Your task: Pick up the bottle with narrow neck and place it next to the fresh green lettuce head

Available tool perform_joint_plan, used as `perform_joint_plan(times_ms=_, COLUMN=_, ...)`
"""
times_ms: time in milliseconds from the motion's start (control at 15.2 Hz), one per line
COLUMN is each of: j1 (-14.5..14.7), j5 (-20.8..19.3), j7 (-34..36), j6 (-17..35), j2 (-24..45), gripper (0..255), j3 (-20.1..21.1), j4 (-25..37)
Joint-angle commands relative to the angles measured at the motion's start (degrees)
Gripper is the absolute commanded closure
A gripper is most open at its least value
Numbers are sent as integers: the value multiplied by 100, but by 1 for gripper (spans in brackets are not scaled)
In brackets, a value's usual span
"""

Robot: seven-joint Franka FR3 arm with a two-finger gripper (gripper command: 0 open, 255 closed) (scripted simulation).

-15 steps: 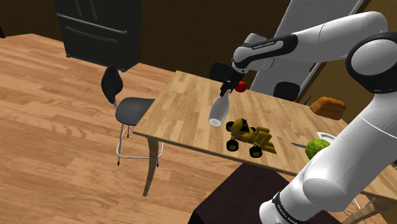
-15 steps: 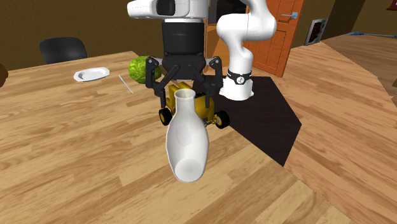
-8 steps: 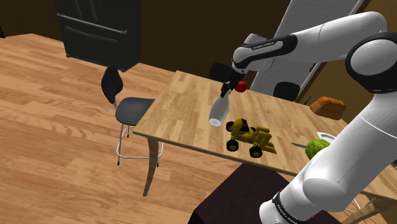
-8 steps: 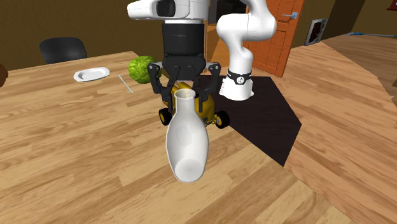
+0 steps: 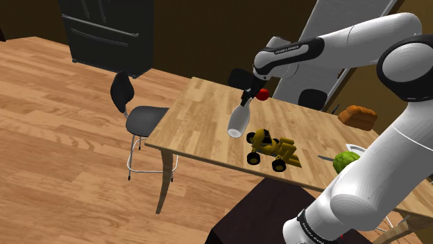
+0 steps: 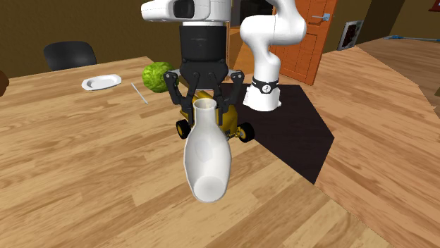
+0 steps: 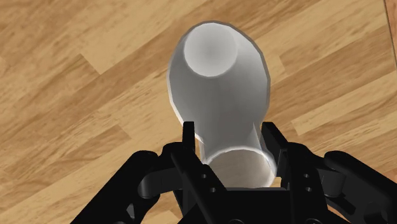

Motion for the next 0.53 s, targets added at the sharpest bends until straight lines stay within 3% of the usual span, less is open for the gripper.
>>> perform_joint_plan(times_ms=0, j1=-1, j5=0, j7=-1, j6=-1, j2=2, gripper=255, j3=-1, j4=-3)
perform_joint_plan(times_ms=462, j1=4, j5=-116, j7=102, j6=-519, j2=-204, gripper=255, j3=5, j4=325)
